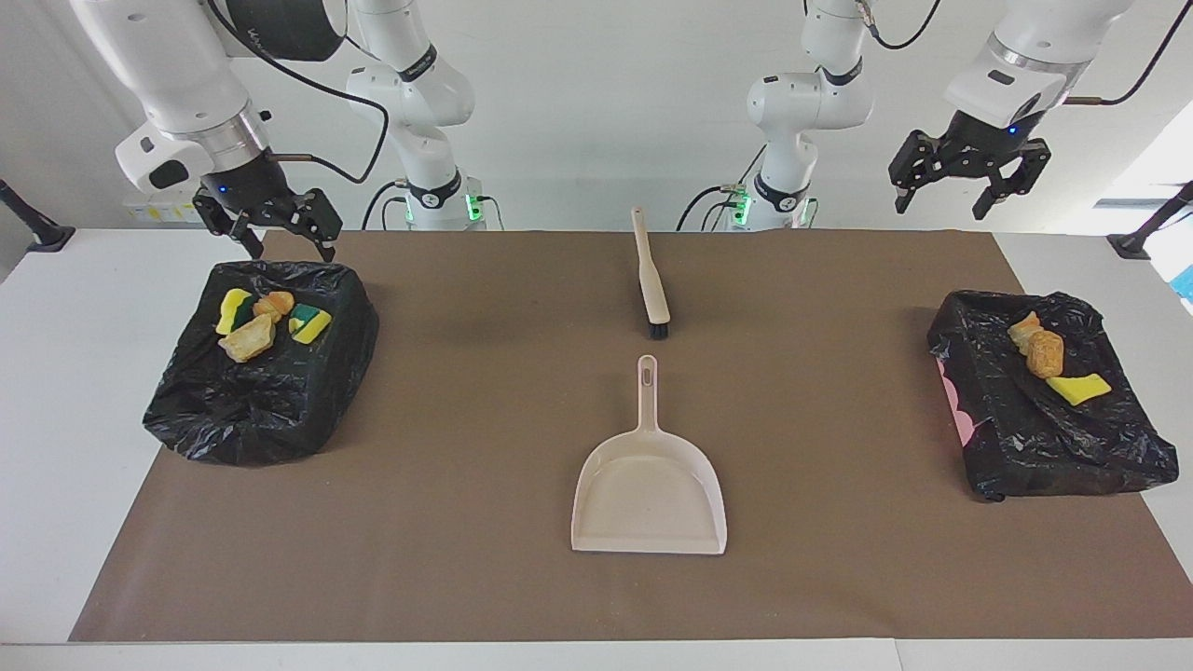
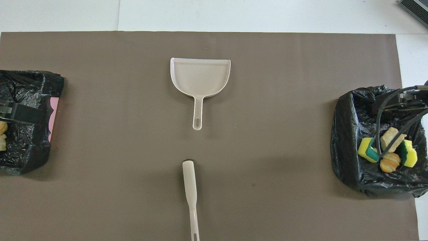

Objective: Sweep and dump trash in bin

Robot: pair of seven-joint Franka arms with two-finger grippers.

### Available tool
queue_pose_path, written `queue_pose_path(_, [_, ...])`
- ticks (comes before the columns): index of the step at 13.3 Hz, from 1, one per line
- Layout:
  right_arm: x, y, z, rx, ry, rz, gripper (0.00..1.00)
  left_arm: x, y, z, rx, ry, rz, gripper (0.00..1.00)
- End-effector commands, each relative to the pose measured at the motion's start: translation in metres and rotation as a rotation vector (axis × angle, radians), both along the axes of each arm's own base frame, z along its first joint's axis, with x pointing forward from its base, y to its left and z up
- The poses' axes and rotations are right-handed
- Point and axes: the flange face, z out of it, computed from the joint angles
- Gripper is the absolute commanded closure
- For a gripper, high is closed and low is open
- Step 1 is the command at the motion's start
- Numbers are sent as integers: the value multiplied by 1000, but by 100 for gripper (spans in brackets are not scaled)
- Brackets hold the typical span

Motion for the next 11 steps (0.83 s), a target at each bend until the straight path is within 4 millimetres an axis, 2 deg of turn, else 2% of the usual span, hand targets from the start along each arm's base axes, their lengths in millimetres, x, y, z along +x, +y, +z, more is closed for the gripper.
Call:
queue_pose_path(1, [-6, 2, 2, 19, 5, -12, 0, -12, 3, -1, -12, 12, 5, 0])
queue_pose_path(11, [-6, 2, 2, 19, 5, -12, 0, -13, 10, -2, -18, 18, 16, 0])
